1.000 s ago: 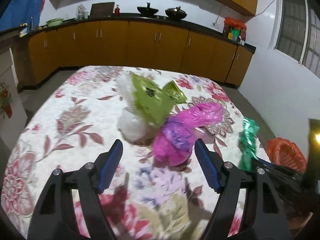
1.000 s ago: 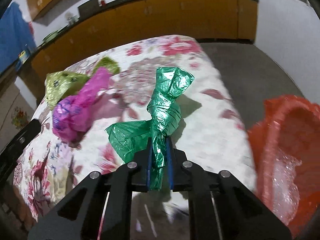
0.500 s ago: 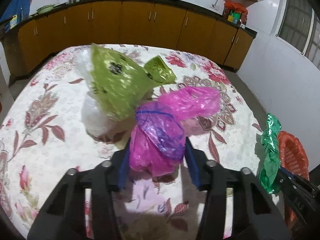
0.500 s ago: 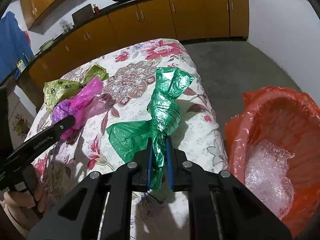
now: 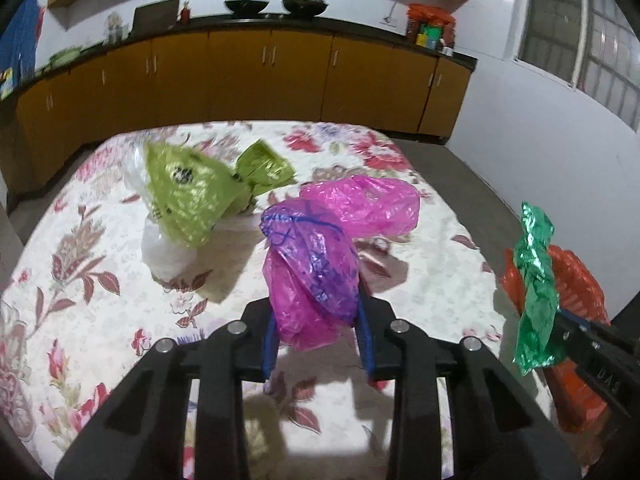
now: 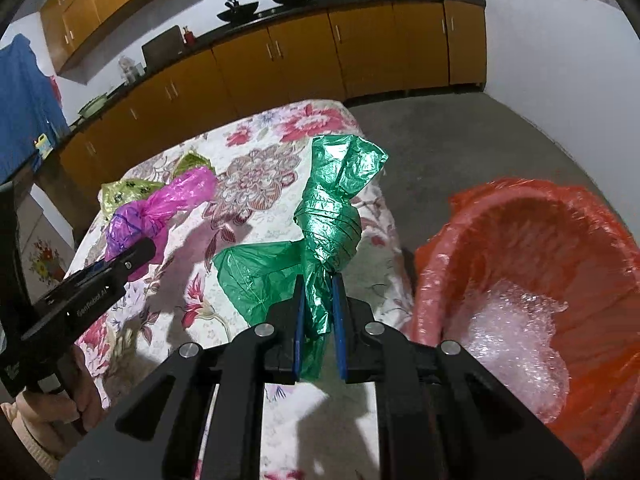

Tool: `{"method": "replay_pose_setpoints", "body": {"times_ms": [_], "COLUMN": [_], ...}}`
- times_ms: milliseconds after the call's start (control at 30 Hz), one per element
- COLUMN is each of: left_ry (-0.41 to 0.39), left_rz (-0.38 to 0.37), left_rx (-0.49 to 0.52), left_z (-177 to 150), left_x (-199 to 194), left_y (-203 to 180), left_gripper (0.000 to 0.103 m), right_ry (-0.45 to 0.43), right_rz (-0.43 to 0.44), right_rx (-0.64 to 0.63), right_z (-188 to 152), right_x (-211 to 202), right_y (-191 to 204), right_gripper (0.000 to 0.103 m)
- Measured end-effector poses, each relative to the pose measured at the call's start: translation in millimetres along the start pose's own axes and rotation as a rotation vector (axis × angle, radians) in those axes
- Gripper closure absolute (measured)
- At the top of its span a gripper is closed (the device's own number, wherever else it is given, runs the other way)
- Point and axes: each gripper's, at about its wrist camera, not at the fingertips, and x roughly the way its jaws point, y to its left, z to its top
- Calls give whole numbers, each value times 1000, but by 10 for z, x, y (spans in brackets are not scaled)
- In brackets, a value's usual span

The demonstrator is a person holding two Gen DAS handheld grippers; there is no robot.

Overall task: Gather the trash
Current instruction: 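Carry both bags over the red basket and open both grippers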

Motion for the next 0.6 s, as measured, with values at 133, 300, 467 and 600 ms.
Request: {"method": "replay_pose_setpoints", "body": {"times_ms": [133, 300, 467, 600], "left_ry": [-19, -43, -73, -89], "left_rz": [12, 1, -7, -21], "left_rx": [54, 95, 143, 172], "left_z": [-7, -11, -13, -14], "left_x": [-122, -285, -452, -559], "left_y": [-157, -361, -598, -776], "left_gripper": [71, 71, 71, 71], "right_ry": [-29, -66, -106, -130], "right_rz": [-18, -53, -92, -118], "right_rx": [4, 9, 25, 35], "right_z": [-7, -22, -41, -59], "right_x": [-173, -401, -636, -770], "right_y": [-58, -148, -265, -343], "right_gripper": [90, 90, 90, 90]}}
